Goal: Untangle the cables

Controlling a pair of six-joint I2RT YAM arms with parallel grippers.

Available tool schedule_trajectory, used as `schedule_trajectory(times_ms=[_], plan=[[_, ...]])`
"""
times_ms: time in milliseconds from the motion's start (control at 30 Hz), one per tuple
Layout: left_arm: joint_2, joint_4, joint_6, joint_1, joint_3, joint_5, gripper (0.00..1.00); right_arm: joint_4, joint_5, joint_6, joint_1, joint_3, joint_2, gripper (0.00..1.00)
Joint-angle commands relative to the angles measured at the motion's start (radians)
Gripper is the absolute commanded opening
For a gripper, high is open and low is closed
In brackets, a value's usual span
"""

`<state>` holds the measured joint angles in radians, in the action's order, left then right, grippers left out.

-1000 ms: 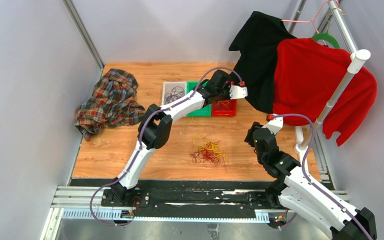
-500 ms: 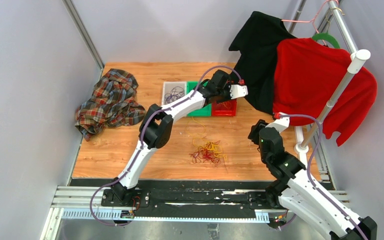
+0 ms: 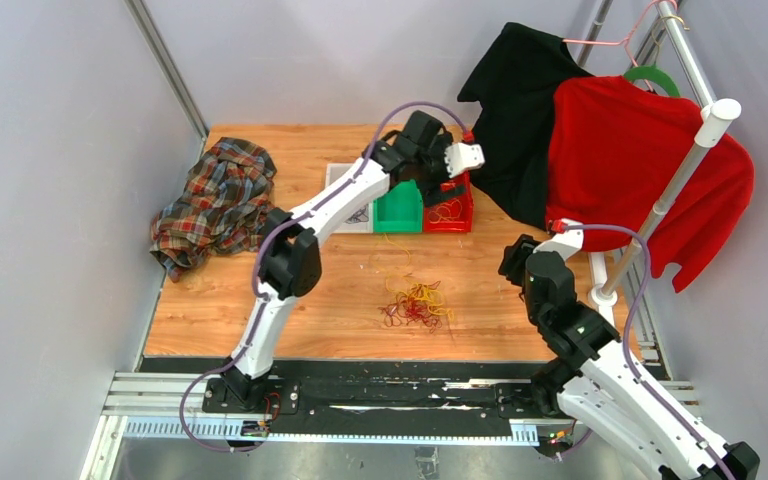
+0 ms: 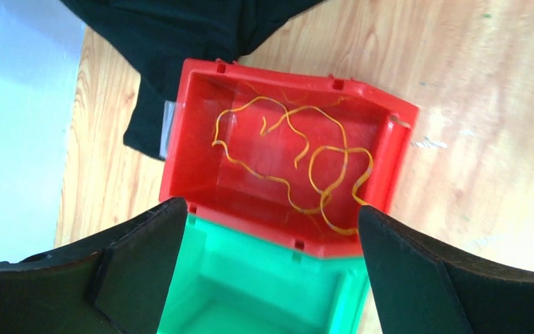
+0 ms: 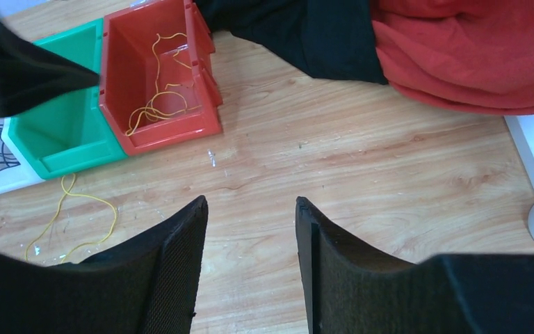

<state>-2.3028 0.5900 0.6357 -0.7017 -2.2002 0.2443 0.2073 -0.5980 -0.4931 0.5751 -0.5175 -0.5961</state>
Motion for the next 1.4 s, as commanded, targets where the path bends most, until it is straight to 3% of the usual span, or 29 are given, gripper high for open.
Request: schedule_trajectory(times_ms=[0,133,300,567,667,800,933,1200,1367], plan=[[0.205,0.183,-0.007,0.043,0.031,0.131,0.98,0.012,0.031,0.02,-0.014,-0.04,-0.014,0.52],[0.412,0.291,0.103,0.086,0.327,0.221,0.98,-0.022,0.083,0.015,-0.014,-0.024,-0.04,0.58],[0.567,0.284,0.287,0.093,0.681,0.216,0.97,-0.094,0.158,-0.015,-0.014,0.001,-0.094,0.61],[0.472,0.348,0.535,0.056,0.666,0.228,0.92,-0.135,0.233,-0.043,-0.014,0.012,-0.159,0.61],[0.447,0.447,0.694,0.051,0.675,0.282,0.89,-0.14,0.238,-0.052,-0.014,0.02,-0.167,0.6],[0.461,0.468,0.92,0.047,0.766,0.242,0.89,-0.139,0.25,-0.052,-0.014,0.025,-0.184,0.58],[0.437,0.365,0.846,0.036,0.755,0.257,0.83,-0.141,0.266,-0.064,-0.014,0.026,-0.201,0.55],[0.454,0.154,0.827,-0.008,0.898,0.186,0.71,-0.161,0.338,-0.068,-0.014,0.032,-0.206,0.52],[0.499,-0.001,0.847,-0.021,1.009,0.153,0.58,-0.153,0.376,-0.054,-0.014,0.007,-0.225,0.51]])
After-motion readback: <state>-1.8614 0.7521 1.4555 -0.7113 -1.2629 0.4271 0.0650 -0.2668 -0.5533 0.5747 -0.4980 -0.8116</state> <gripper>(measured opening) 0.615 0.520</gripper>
